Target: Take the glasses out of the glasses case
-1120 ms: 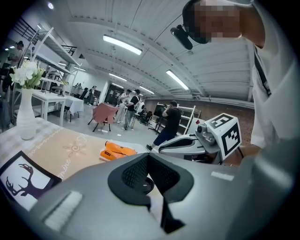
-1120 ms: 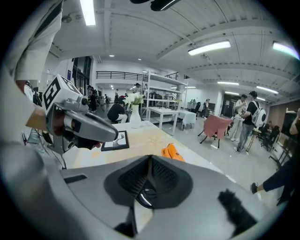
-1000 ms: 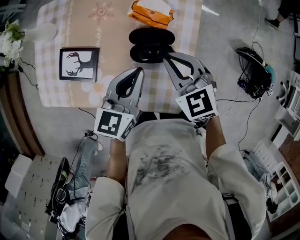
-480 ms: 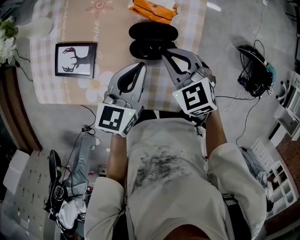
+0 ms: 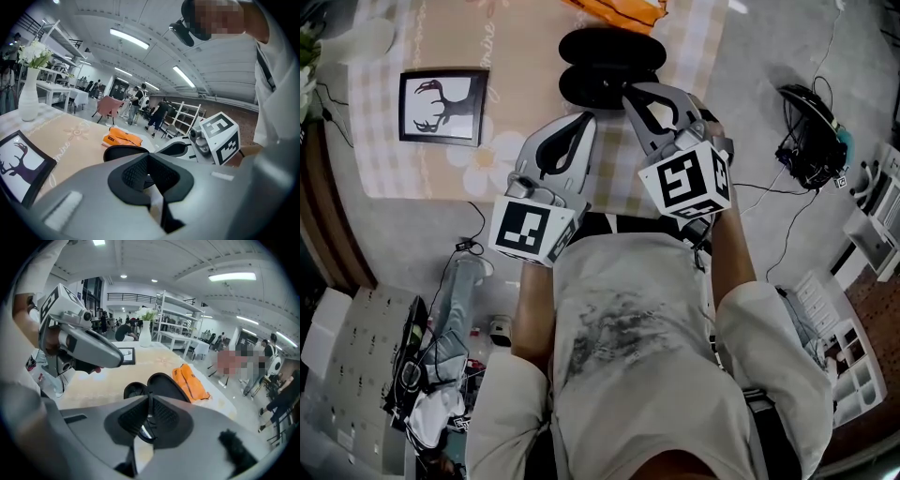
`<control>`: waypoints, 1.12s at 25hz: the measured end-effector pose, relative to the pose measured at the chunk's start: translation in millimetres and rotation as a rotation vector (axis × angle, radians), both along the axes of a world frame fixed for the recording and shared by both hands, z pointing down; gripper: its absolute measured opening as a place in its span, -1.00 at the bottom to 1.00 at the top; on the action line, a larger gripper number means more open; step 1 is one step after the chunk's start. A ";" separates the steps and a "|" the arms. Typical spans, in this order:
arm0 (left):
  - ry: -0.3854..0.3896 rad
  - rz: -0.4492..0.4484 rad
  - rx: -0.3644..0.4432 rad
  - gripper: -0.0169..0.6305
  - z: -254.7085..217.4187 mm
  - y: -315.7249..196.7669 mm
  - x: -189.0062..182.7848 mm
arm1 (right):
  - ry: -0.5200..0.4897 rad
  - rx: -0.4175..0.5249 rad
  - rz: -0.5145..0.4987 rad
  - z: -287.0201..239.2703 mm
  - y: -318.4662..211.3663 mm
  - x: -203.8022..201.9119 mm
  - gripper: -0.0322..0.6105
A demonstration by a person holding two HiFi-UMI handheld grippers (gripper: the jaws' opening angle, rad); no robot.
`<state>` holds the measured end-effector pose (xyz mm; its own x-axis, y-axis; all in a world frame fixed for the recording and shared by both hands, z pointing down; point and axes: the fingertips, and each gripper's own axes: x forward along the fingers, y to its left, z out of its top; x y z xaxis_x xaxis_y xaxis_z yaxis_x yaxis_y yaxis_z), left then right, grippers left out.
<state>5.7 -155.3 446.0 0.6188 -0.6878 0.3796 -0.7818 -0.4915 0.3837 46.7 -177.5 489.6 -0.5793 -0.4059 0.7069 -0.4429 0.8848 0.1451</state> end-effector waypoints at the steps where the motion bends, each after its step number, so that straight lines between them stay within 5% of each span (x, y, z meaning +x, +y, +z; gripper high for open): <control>1: 0.001 -0.002 -0.002 -0.92 1.7 0.1 -0.4 | 0.005 -0.001 -0.005 2.2 0.3 -0.5 -0.84; 28: 0.029 -0.051 -0.051 -0.92 32.7 -3.4 -2.1 | 0.140 -0.022 -0.150 48.9 7.3 -9.4 -0.68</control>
